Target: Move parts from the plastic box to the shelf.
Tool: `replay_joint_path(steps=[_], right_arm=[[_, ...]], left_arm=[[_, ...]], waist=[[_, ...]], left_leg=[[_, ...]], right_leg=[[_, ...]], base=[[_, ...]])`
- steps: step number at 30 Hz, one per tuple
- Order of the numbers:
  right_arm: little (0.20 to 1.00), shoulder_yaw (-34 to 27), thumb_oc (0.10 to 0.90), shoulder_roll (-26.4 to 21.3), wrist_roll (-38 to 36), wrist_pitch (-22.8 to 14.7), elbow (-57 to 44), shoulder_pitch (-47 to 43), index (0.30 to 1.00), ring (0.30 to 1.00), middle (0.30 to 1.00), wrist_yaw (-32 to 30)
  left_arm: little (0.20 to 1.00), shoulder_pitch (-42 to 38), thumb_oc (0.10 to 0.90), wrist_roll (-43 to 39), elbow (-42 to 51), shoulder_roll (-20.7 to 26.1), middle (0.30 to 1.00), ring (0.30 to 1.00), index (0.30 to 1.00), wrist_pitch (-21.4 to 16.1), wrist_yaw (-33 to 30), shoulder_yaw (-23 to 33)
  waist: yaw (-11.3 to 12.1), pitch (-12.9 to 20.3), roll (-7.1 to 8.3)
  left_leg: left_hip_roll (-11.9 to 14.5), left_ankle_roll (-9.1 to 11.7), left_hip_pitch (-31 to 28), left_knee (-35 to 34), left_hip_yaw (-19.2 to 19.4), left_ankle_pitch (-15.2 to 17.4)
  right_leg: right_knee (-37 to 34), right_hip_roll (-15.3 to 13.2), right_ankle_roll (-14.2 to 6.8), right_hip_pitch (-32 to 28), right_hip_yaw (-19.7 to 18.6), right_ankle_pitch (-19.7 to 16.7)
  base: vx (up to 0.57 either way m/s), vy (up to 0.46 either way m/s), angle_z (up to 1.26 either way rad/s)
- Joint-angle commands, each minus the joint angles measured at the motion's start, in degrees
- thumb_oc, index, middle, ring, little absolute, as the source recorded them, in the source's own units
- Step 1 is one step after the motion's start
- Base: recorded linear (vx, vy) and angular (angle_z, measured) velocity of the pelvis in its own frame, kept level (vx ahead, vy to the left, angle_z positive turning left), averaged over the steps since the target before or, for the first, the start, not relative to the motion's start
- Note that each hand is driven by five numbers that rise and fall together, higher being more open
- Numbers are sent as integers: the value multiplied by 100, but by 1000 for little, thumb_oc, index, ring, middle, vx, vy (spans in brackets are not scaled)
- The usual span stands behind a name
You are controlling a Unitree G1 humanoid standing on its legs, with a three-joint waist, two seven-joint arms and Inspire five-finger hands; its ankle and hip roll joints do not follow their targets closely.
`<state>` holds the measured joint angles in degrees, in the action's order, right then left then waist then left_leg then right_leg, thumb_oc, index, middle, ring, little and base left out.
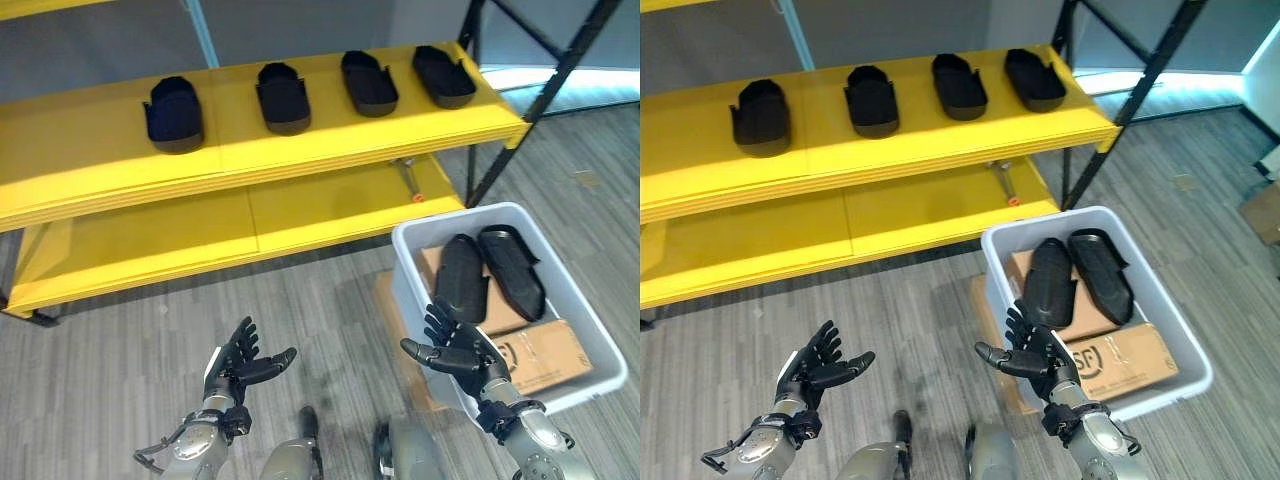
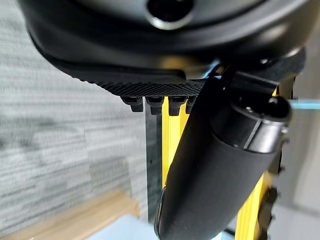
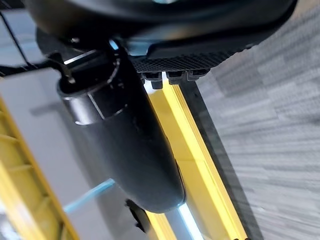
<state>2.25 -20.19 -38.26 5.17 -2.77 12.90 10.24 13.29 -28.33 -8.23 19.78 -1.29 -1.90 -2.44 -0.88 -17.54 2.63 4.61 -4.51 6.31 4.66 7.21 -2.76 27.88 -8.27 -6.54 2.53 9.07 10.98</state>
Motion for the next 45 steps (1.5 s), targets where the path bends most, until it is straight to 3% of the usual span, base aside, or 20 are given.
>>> replay_joint_path(steps=[1, 2, 3, 4, 5, 6, 12, 13, 15, 27, 31, 33, 34, 35, 39, 42, 43, 45], right_arm=[[1000, 36, 900, -27, -35, -529, -491, -201, 1000, 1000, 1000, 128], [1000, 85, 900, -32, -34, -528, -490, -235, 1000, 1000, 1000, 120], [1000, 223, 900, -41, 36, -532, -454, -362, 1000, 1000, 1000, 97], [1000, 278, 900, -51, 33, -513, -452, -446, 1000, 1000, 1000, 84], [1000, 297, 900, -49, 19, -514, -446, -457, 1000, 1000, 1000, 83], [1000, 279, 900, -62, -17, -487, -540, -349, 1000, 1000, 1000, 123], [1000, 129, 900, -110, -81, -506, -600, -154, 1000, 1000, 1000, 139], [1000, 40, 900, -138, -78, -501, -648, -29, 1000, 1000, 1000, 145], [1000, -70, 900, -142, -109, -535, -670, 166, 1000, 1000, 1000, 167], [1000, -544, 900, -101, -202, -615, -753, 745, 1000, 1000, 1000, 149], [1000, -724, 900, -112, -197, -675, -772, 887, 1000, 1000, 1000, 77], [1000, -712, 900, -107, -196, -718, -712, 857, 1000, 1000, 1000, 18], [1000, -664, 900, -129, -199, -746, -661, 777, 1000, 1000, 1000, -13], [1000, -647, 900, -132, -215, -749, -556, 702, 1000, 1000, 1000, -25], [1000, -646, 900, -117, -253, -739, -558, 714, 1000, 1000, 1000, -6], [1000, -601, 900, -120, -158, -752, -487, 642, 1000, 1000, 1000, -20], [1000, -562, 900, -147, -109, -753, -445, 597, 1000, 1000, 1000, -16], [1000, -563, 900, -93, -84, -726, -429, 626, 1000, 1000, 1000, 17]], left_arm=[[1000, 72, 900, -16, 596, 149, 1000, 1000, 1000, -386, 27, 291], [1000, 148, 900, -53, 655, 153, 1000, 1000, 1000, -385, 1, 361], [1000, 262, 900, -87, 725, 137, 1000, 1000, 1000, -389, -24, 509], [1000, 281, 900, -131, 724, 126, 1000, 1000, 1000, -401, -20, 548], [1000, 281, 900, -149, 686, 100, 1000, 1000, 1000, -400, -32, 557], [1000, 330, 900, -178, 604, -24, 1000, 1000, 1000, -447, -44, 642], [1000, 429, 900, -217, 572, -127, 1000, 1000, 1000, -447, -26, 697], [1000, 431, 900, -194, 539, -175, 1000, 1000, 1000, -432, 8, 681], [1000, 429, 900, -130, 486, -265, 1000, 1000, 1000, -416, 70, 598], [1000, 394, 900, -110, 255, -472, 1000, 1000, 1000, -392, 210, 303], [1000, 294, 900, -130, 243, -486, 1000, 1000, 1000, -388, 194, 218], [1000, 208, 900, -138, 242, -499, 1000, 1000, 1000, -418, 147, 187], [1000, 146, 900, -17, 312, -468, 1000, 1000, 1000, -462, 71, 211], [1000, 120, 900, 80, 358, -441, 1000, 1000, 1000, -483, 60, 180], [1000, 155, 900, 80, 351, -412, 1000, 1000, 1000, -492, 75, 189], [1000, 137, 900, 43, 305, -402, 1000, 1000, 1000, -509, 47, 202], [1000, 98, 900, 26, 275, -405, 1000, 1000, 1000, -537, 11, 228], [1000, 87, 900, 32, 219, -411, 1000, 1000, 1000, -544, 8, 192]], waist=[[117, 760, 117], [219, 812, 150], [492, 898, 220], [578, 926, 262], [606, 954, 321], [592, 980, 399], [444, 955, 315], [333, 929, 265], [167, 860, 200], [-362, 756, 4], [-517, 677, -26], [-510, 591, -19], [-394, 508, 16], [-240, 477, 84], [-188, 493, 126], [15, 475, 108], [106, 497, 70], [91, 597, 48]], left_leg=[[-445, -119, -161, -105, 107, 668], [-417, -108, -108, -91, 234, 656], [-350, -66, 5, 15, 472, 759], [-296, -35, 37, 20, 610, 760], [-277, 6, 95, 40, 704, 731], [0, 235, 339, 51, 1021, 413], [384, 550, 208, -301, 1342, -101], [566, 688, 137, -382, 1483, -300], [768, 839, 37, -385, 1559, -486], [1325, 1142, -317, -153, 1714, -849], [1411, 1173, -292, 180, 1402, -874], [1325, 1089, -230, 365, 944, -811], [1015, 848, -8, 515, 229, -729], [405, 690, 315, 542, -330, -304], [346, 713, 678, 361, -156, -538], [238, 801, 948, -142, -681, -759], [197, 878, 979, -436, -1054, -868], [214, 846, 770, -586, -1083, -928]], right_leg=[[-325, -42, 96, -43, 230, -1038], [-451, -178, 64, -240, 370, -1128], [-681, -679, -80, -620, 784, -1336], [-1010, -766, -84, -720, 853, -1346], [-1353, -704, -88, -832, 829, -1251], [-2316, -342, -111, -958, 572, -855], [-2878, 11, -7, -1013, 433, -770], [-3073, 171, 79, -1066, 341, -662], [-3156, 369, 195, -1102, 202, -604], [-3007, 804, 600, -1169, -160, -430], [-2894, 899, 738, -1143, -387, -382], [-2761, 911, 795, -1072, -545, -355], [-2707, 939, 834, -942, -791, -471], [-2713, 909, 805, -934, -959, -486], [-2770, 955, 756, -1061, -1038, -476], [-2714, 985, 710, -1181, -1295, -396], [-2662, 1004, 675, -1280, -1510, -286], [-2659, 975, 622, -1381, -1630, -197]], base=[[-138, -39, -164], [-165, -117, -131], [-159, -143, -136], [-158, -175, -156], [-291, -350, -175], [-239, -316, -113], [-119, -194, -68], [-85, -175, -41], [-130, -223, -53], [-54, -121, -30], [-16, -77, -25], [-68, -23, -34], [-45, -31, -108], [-24, -35, -122], [136, 18, -47], [261, 120, -30], [308, 186, -58], [283, 214, -79]])
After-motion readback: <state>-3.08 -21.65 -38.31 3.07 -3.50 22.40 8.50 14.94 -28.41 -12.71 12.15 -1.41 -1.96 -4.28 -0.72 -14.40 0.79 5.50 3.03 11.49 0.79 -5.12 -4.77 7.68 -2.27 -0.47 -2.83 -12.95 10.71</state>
